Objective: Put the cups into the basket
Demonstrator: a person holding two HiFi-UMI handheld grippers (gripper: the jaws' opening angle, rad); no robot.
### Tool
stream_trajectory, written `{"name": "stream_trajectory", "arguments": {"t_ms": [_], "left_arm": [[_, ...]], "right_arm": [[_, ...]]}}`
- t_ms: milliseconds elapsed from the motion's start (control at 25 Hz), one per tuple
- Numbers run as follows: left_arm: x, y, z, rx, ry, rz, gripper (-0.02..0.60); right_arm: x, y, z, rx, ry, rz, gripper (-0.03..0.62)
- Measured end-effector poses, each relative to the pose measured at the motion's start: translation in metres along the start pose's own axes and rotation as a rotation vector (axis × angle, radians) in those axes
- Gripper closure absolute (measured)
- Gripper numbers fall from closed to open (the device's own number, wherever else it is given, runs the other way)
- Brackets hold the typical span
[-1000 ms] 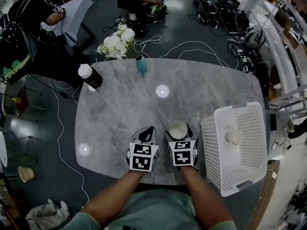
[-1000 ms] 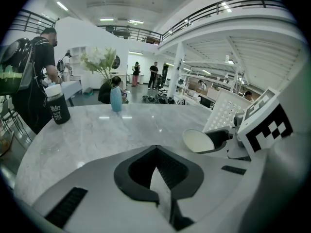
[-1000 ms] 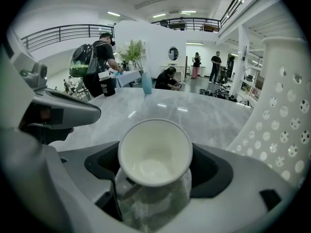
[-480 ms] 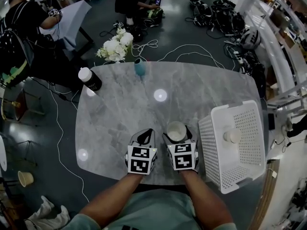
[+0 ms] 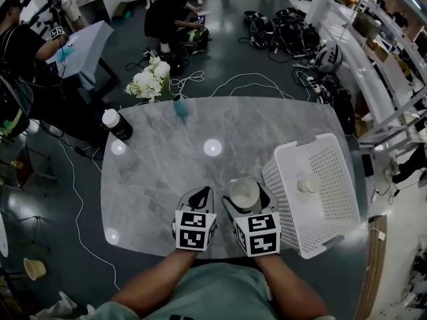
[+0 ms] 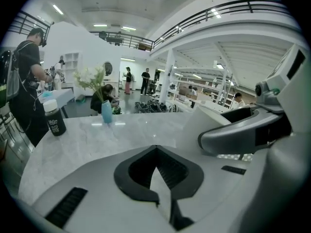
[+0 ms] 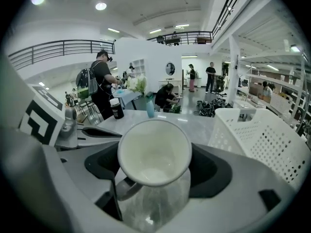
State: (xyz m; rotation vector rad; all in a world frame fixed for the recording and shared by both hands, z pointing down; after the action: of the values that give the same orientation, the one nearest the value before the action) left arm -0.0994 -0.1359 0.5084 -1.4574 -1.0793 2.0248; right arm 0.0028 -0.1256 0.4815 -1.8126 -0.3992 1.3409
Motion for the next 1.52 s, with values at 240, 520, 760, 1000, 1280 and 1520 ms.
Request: {"name": "stream_trajectory", "arguments": {"t_ms": [240, 520, 760, 1000, 1280, 1520], "left_arm": [[0.014, 0.017, -0.046, -0.045, -0.084, -0.041, 0.58], [0.017, 0.029, -0.091, -0.106, -0.151, -0.062, 0.58], [0.011, 0.035, -0.12, -0.139, -0.184, -0.066, 0.58], [0.002, 0.04, -0.14, -0.145, -0.186, -0.061, 0.58], [-0.021, 0.037, -0.145, -0.142, -0.16, -0.036, 0.58], [-0.037, 0.035, -0.153, -0.137, -0.123, -0.007, 0.58]], "right_arm": [[0.059, 0.004, -0.011, -0.03, -0.033, -0.056, 0.201], [0.121, 0.005, -0.041, -0.064, -0.083, -0.111, 0.201], [0.159, 0.002, -0.08, -0.087, -0.139, -0.136, 0.201], [0.174, -0.011, -0.123, -0.071, -0.158, -0.102, 0.201], [0.15, -0.028, -0.153, -0.034, -0.109, -0.028, 0.201], [0.125, -0.044, -0.17, -0.018, -0.044, 0.042, 0.201]]}}
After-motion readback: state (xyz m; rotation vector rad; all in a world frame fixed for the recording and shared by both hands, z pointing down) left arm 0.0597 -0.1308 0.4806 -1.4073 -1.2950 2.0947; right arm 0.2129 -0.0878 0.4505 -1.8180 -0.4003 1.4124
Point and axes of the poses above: the fingertips, and each gripper's own axes: x backward along the fingers, z to its left, y out of its top, the point moved 2 cm from there along x, backward along the fingers, and after that the axes turned 2 degrees about y, right-handed, at the moved point
